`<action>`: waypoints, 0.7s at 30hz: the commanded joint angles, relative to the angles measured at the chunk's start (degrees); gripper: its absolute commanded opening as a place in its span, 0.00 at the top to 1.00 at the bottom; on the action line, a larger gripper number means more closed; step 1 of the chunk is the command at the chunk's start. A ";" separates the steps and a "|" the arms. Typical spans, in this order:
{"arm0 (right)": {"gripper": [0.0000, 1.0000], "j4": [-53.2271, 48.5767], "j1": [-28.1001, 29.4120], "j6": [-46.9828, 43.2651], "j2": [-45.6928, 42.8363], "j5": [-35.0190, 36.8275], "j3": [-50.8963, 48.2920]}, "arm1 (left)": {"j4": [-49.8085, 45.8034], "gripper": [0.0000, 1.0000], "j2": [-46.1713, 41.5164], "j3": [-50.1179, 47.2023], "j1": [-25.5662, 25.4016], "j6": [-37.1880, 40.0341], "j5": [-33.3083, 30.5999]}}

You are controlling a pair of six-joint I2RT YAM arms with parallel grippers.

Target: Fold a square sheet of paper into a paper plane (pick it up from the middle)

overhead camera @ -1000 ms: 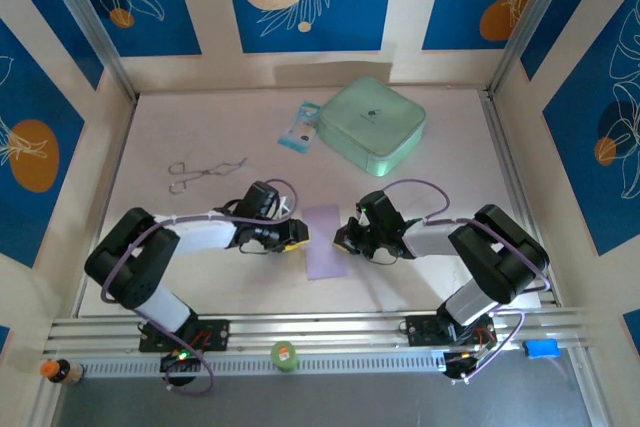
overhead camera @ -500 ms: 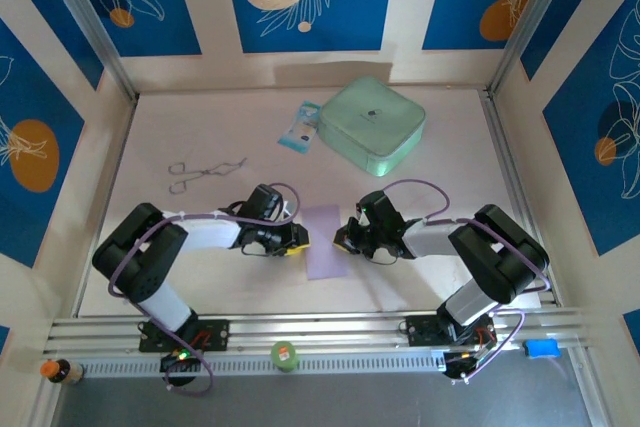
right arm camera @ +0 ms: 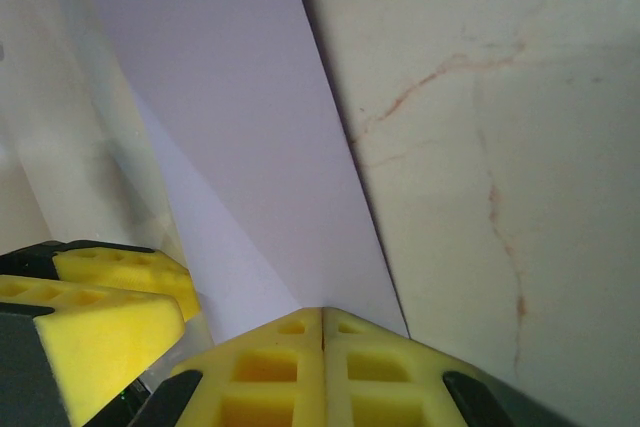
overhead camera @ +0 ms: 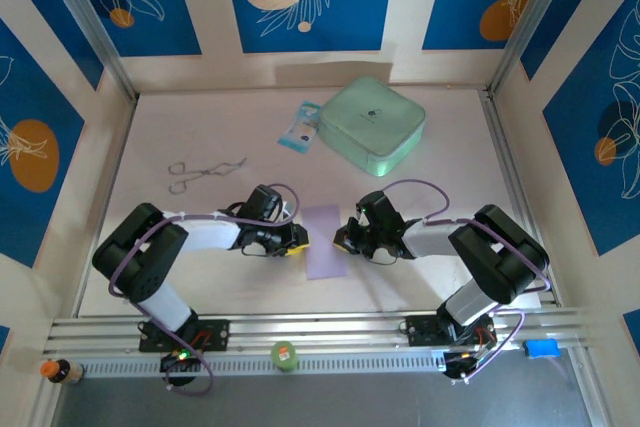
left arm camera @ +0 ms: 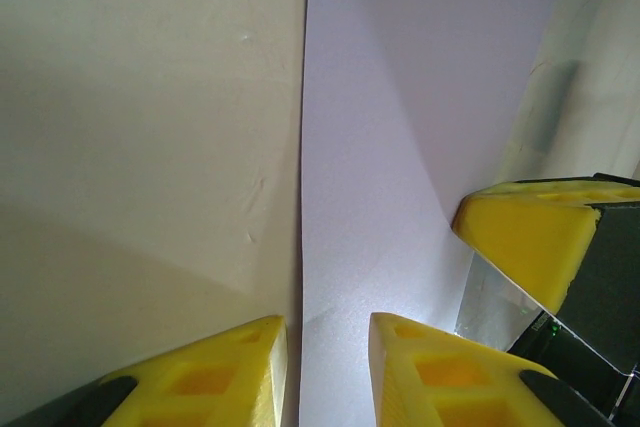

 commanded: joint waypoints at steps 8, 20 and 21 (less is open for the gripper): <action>0.99 -5.22 0.46 1.08 -0.35 1.70 -2.04 | 0.51 0.73 1.42 1.15 -2.34 0.61 0.49; 0.99 -4.79 0.67 1.39 -0.68 1.61 -2.49 | 1.58 0.73 0.66 0.34 -2.43 0.30 0.30; 0.99 -4.83 0.71 1.43 -0.77 1.61 -2.49 | 1.93 0.73 0.55 0.28 -2.43 0.22 0.38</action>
